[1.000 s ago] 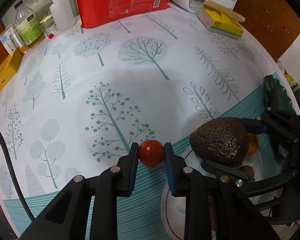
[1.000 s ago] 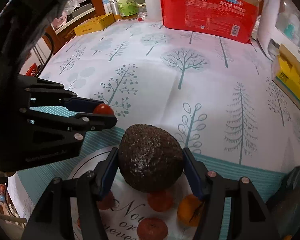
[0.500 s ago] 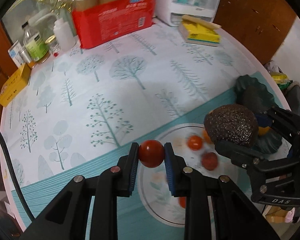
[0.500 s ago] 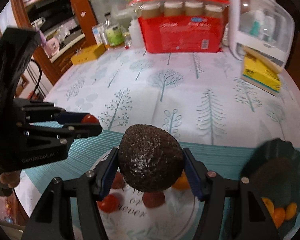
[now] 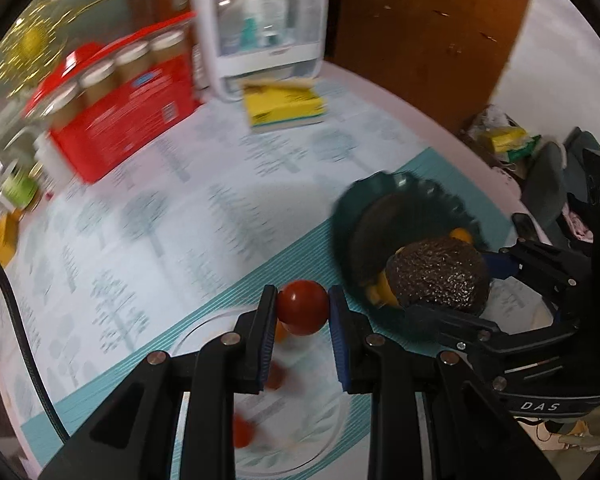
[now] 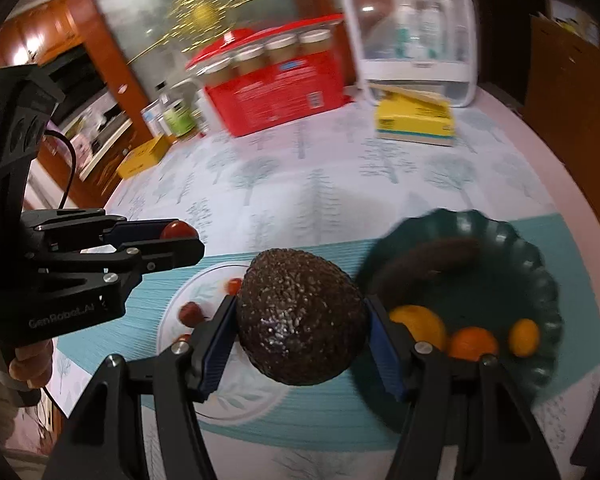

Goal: Organize fruits
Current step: 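Carry the cherry tomato with left tool while right tool carries the avocado to the green plate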

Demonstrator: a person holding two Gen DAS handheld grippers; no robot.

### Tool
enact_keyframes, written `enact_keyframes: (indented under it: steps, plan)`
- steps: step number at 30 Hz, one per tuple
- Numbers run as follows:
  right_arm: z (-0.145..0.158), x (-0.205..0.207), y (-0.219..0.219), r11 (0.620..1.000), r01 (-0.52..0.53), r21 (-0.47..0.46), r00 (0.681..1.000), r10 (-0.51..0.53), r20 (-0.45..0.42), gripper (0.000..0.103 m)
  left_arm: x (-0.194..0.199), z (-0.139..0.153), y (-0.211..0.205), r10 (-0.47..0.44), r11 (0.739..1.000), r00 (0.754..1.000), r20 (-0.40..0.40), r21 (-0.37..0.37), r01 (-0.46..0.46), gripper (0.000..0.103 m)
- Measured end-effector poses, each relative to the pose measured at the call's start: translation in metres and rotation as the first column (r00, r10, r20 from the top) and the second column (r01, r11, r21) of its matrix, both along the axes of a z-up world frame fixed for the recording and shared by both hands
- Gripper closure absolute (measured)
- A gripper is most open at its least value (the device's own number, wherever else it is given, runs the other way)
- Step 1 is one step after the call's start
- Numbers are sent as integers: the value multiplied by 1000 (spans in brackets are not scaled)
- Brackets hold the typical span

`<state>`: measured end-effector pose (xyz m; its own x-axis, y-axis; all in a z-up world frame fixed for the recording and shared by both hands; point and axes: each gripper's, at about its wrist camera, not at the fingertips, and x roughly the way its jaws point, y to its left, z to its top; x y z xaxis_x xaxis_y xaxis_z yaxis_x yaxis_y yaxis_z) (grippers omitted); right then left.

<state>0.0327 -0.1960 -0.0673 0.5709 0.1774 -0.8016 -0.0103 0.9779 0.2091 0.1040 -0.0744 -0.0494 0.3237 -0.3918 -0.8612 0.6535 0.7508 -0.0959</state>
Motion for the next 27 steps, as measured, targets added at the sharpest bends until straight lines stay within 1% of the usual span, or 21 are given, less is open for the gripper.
enact_keyframes:
  steps: [6,8,11,14,16,17,20,22,24,25,27]
  plan:
    - [30,-2,-65,997,60,-49,998,-59,37,40,5,5,-73,-35,999,999,-3,-8,35,79]
    - [39,3,-90,995,77,-67,996,-74,57,40,8,1,-92,-36,999,999,-5,-4,36,79]
    - [39,14,-118,993,89,-82,994,-84,66,40,14,-14,-122,-23,1000,999,-30,9,23,79]
    - [20,27,-145,994,84,-76,996,-83,25,40,20,-39,-146,2,999,997,-72,34,1,79]
    - [3,31,-155,995,74,-69,997,-75,-12,40,23,-56,-158,17,998,995,-97,54,-11,79]
    - [-9,34,-160,996,62,-64,997,-65,-40,40,23,-63,-162,21,998,994,-105,63,-15,79]
    - [-37,37,-166,998,37,-55,994,-43,-100,40,23,-86,-174,34,995,990,-138,95,-21,79]
    - [-58,39,-169,999,15,-43,990,-21,-142,40,22,-96,-180,31,994,987,-157,109,-14,79]
    - [-71,41,-171,999,-1,-32,986,-4,-168,40,23,-103,-182,25,993,985,-169,114,-5,79]
    - [-75,41,-172,1000,-10,-30,985,5,-175,40,23,-106,-183,25,993,985,-173,114,-6,79]
    - [-81,41,-171,998,-41,-54,986,32,-164,40,26,-112,-183,34,993,983,-182,115,-13,79]
